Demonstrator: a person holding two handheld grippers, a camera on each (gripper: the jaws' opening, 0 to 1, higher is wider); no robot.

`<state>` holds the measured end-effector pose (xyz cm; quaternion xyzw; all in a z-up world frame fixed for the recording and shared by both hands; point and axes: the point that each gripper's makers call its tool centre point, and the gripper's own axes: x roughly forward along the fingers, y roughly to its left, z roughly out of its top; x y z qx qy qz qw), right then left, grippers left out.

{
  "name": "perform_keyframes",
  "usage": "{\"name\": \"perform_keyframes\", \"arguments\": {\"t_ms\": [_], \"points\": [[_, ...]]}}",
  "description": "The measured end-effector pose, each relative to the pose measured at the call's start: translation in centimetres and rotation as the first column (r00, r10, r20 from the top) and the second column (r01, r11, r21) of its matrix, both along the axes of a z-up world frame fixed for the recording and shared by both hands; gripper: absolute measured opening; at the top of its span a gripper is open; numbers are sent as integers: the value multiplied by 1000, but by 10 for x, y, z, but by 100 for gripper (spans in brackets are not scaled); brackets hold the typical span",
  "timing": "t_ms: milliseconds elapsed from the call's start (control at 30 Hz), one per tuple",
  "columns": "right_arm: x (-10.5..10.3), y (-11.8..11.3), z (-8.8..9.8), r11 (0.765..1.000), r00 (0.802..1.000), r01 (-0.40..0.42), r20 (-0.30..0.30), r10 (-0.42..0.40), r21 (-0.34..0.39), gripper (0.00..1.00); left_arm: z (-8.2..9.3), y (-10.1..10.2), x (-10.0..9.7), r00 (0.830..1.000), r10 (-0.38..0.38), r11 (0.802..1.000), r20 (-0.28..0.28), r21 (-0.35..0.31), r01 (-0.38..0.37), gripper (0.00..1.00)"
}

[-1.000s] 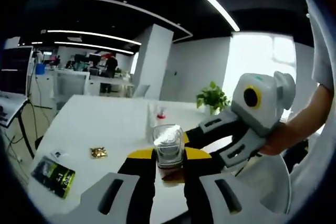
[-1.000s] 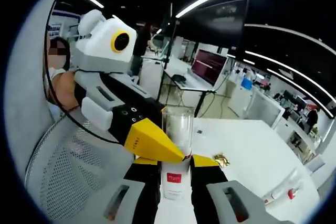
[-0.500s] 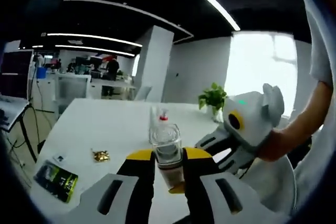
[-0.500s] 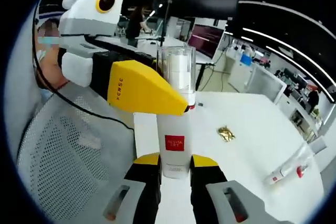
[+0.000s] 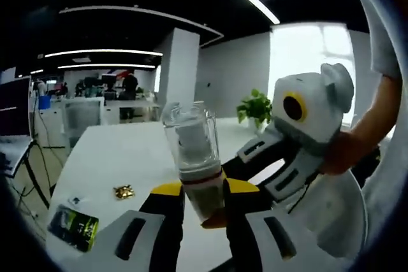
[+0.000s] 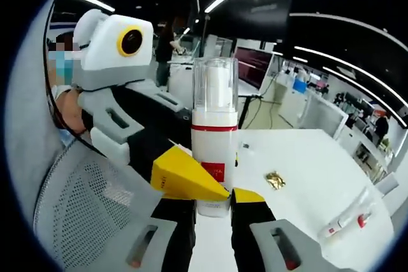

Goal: Arrange the skincare products in the storage area until every visible bottle or jar stands upright without overlapping.

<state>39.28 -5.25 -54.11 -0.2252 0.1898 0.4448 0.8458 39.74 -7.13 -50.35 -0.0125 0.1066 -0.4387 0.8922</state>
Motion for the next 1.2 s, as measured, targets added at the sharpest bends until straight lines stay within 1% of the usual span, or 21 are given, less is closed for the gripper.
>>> {"name": "perform_keyframes", "arguments": {"t_ms": [67, 167, 333, 367, 433, 500, 567, 600, 633, 667, 733, 767, 800, 833, 867, 900, 967, 1000, 1100, 1167, 1200], "points": [[0, -1, -1, 1000, 1000, 1, -10, -1, 14, 14, 1, 0, -1, 1000, -7, 1000, 1, 4, 7, 20], [-2, 1, -1, 1000, 1000, -14, 6, 14, 11, 14, -1, 0, -4, 1000, -18, 1000, -9, 5, 18, 19], [-7, 0, -4, 998, 998, -40, -47, 42, 37, 17, -5, -1, -6, 999, -29, 999, -13, 27, 30, 18], [-8, -3, -4, 998, 997, -43, -67, 46, 47, 18, -8, 3, -2, 1000, -9, 999, -1, 53, 9, 18], [-14, -12, -6, 998, 995, -50, -86, 53, 41, 18, -9, 2, -2, 1000, -10, 999, -16, 47, 11, 18], [-20, -23, -6, 998, 994, -60, -93, 62, 28, 19, -12, 1, -2, 1000, -10, 998, -14, 66, 11, 18], [-24, -36, -2, 998, 993, -56, -103, 60, 34, 20, -20, -1, -3, 999, -20, 995, -41, 94, 24, 18], [-26, -41, 4, 997, 991, -45, -123, 53, 70, 21, -21, -2, -3, 999, -24, 995, -43, 101, 29, 18], [-27, -42, 6, 996, 990, -45, -126, 55, 82, 22, -21, -2, -4, 999, -27, 994, -41, 103, 31, 18], [-27, -42, 17, 991, 991, -55, -116, 69, 122, 24, -21, -2, -5, 999, -33, 994, -43, 103, 37, 18], [-28, -38, 34, 981, 989, -78, -110, 99, 178, 28, -24, -5, -8, 997, -50, 993, -65, 103, 57, 18], [-28, -36, 37, 977, 988, -86, -111, 109, 195, 30, -23, -6, -9, 996, -59, 993, -66, 97, 65, 18], [-29, -30, 45, 966, 983, -109, -118, 140, 235, 33, -21, -7, -11, 995, -70, 994, -72, 82, 76, 18], [-30, -29, 47, 963, 982, -119, -116, 151, 242, 33, -19, -8, -14, 993, -82, 994, -79, 65, 87, 18], [-31, -24, 50, 954, 977, -135, -126, 173, 267, 33, -18, -9, -15, 991, -93, 994, -93, 47, 98, 18], [-31, -23, 52, 951, 975, -138, -134, 180, 275, 33, -17, -9, -16, 990, -98, 994, -102, 39, 102, 18], [-30, -20, 55, 948, 973, -152, -126, 193, 280, 33, -14, -12, -20, 985, -120, 993, -125, 3, 121, 18], [-31, -19, 55, 945, 970, -162, -132, 205, 283, 32, -12, -13, -22, 983, -131, 991, -131, -13, 131, 18], [-34, -13, 57, 932, 958, -192, -147, 246, 306, 30, -11, -16, -27, 978, -163, 987, -133, -23, 161, 18], [-33, -10, 56, 932, 954, -201, -155, 256, 301, 28, -12, -17, -30, 975, -176, 984, -136, -18, 175, 18], [-35, -6, 56, 929, 950, -219, -152, 273, 298, 28, -13, -18, -32, 973, -187, 982, -134, -9, 187, 18]]}}
